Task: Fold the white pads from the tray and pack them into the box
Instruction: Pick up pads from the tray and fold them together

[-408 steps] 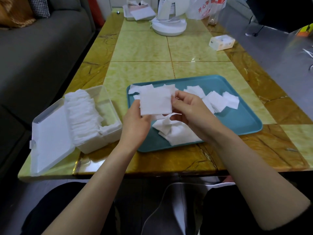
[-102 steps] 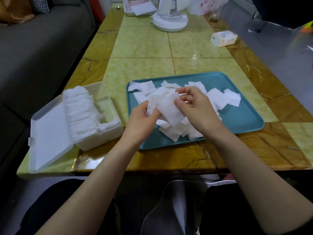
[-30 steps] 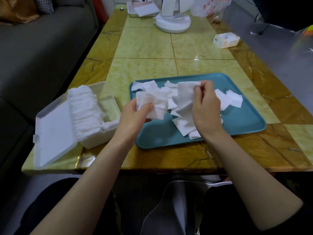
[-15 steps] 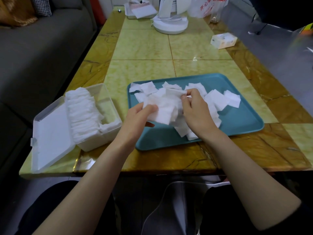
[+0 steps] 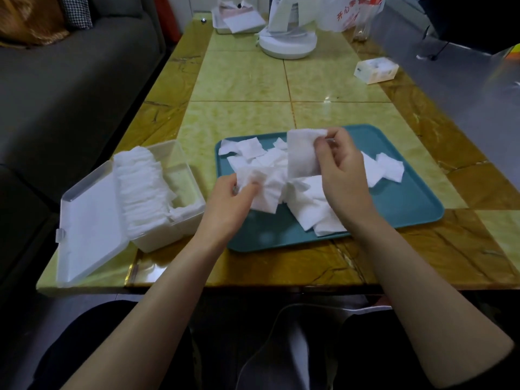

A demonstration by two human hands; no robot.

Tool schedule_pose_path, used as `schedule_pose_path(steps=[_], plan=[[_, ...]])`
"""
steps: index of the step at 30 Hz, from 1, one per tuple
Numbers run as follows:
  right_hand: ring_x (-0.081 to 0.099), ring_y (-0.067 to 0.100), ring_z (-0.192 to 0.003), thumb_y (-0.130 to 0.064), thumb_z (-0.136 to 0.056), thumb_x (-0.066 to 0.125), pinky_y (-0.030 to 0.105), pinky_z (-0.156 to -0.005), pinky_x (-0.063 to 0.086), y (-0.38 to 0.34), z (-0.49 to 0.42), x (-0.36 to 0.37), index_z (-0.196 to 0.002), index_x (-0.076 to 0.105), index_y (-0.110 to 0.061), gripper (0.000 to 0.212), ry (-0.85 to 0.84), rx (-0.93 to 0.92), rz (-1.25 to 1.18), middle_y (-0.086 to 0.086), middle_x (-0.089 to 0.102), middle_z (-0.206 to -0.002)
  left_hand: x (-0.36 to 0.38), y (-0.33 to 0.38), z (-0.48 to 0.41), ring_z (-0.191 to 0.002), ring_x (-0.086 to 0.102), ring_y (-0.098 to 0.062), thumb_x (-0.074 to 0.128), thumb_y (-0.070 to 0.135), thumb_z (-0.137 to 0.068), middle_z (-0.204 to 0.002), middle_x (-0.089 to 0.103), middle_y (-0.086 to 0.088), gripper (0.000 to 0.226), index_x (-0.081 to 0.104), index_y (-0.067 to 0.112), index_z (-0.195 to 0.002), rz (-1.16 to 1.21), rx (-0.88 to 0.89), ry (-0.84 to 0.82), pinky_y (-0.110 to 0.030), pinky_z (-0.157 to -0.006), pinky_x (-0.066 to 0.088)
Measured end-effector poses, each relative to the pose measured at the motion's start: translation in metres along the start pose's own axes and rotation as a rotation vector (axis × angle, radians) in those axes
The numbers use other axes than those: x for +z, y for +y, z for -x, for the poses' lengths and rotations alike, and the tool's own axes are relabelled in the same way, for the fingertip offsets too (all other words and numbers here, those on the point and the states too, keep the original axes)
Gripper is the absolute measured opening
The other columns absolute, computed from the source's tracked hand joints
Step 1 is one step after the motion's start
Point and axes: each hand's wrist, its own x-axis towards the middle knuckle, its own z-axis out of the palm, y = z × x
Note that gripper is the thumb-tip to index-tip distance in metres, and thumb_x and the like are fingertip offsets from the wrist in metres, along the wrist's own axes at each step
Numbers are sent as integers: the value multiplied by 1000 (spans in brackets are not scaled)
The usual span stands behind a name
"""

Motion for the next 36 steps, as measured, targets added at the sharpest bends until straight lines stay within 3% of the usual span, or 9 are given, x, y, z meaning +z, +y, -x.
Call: schedule_pose_path(steps=[3, 6, 9, 13, 18, 22, 25, 30, 36], plan=[[50, 8, -72, -14, -98, 45, 22, -64, 41, -3, 4, 3, -88, 54, -25, 17, -250, -43, -11, -3, 54, -78, -1, 0, -2, -90, 65, -30, 54, 21, -93, -95, 69, -13, 17, 65, 9, -91, -1, 8, 2, -45, -83, 53], [54, 2, -78, -16, -94, 51, 17, -71, 43, 3, 8, 8, -85, 58, -27, 15, -438, -58, 57, -11, 60, -83, 1, -3, -2, -82, 68, -16, 52, 21, -95, -88, 71, -1, 15, 67, 17, -96, 22, 0, -94, -33, -77, 55], [55, 1, -77, -22, -92, 56, 17, -69, 42, 10, 7, 7, -87, 62, -24, 8, -385, -103, 246, -16, 61, -81, 1, -1, 1, -75, 68, -8, 50, 23, -97, -78, 72, 6, 19, 68, 23, -88, -1, 35, -126, -31, -76, 55], [53, -1, -70, -28, -89, 60, 10, -65, 39, 15, 6, 5, -84, 61, -25, 6, -307, -90, 310, -17, 60, -75, 2, 2, 0, -86, 65, -20, 43, 27, -100, -89, 69, -3, 27, 66, 18, -89, 12, 3, -113, -36, -83, 52], [55, 5, -71, -31, -90, 60, 16, -67, 42, 15, 9, 6, -86, 56, -22, 10, -284, -131, 398, -15, 58, -75, 0, 3, 4, -92, 64, -21, 45, 56, -92, -96, 70, -3, 41, 66, 22, -97, 6, 3, -192, -39, -84, 50], [58, 12, -72, -31, -90, 58, 27, -67, 47, 16, 13, 9, -89, 55, -19, 13, -293, -173, 444, -6, 61, -77, -1, -1, 6, -86, 64, -24, 66, 37, -85, -91, 69, -5, 27, 65, 15, -101, -177, 95, -174, -39, -76, 52], [55, 14, -79, -31, -91, 58, 29, -74, 46, 17, 13, 13, -91, 57, -16, 14, -304, -257, 474, -4, 60, -83, -3, -2, 6, -86, 64, -28, 64, 38, -81, -91, 69, -9, 33, 64, 12, -100, -210, 122, -179, -48, -79, 52], [46, 16, -108, -19, -84, 63, 20, -97, 34, 10, 17, 19, -118, 52, -6, 38, -425, -463, 448, 7, 54, -116, -10, -12, 9, -76, 54, -24, 60, 8, -82, -83, 58, -4, 7, 59, 7, -89, -498, 500, -1, -46, -68, 46], [52, 17, -103, -5, -82, 61, 23, -89, 41, 3, 25, 22, -125, 52, -10, 44, -438, -517, 437, 6, 59, -113, -22, -8, 14, -84, 43, -13, 63, 8, -72, -92, 59, -3, 35, 49, 15, -104, -592, 745, 197, -23, -74, 29]])
